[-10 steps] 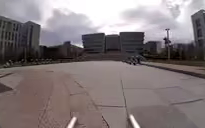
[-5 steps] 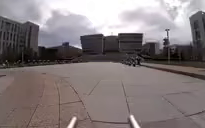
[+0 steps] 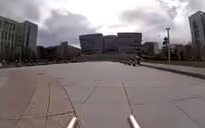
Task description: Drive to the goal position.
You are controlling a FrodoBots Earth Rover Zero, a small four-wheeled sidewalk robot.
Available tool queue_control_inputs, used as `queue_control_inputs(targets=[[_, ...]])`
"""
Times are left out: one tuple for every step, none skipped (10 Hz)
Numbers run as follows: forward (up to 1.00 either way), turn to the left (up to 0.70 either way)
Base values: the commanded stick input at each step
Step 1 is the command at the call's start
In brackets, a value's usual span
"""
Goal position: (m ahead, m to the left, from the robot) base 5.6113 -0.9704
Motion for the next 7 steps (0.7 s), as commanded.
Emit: queue_control_inputs(targets=[[0.7, 0.04], [0.7, 0.04], [0.7, 0.04], [0.7, 0.04], [0.7, 0.04], [0.7, 0.04], [0.7, 0.04]])
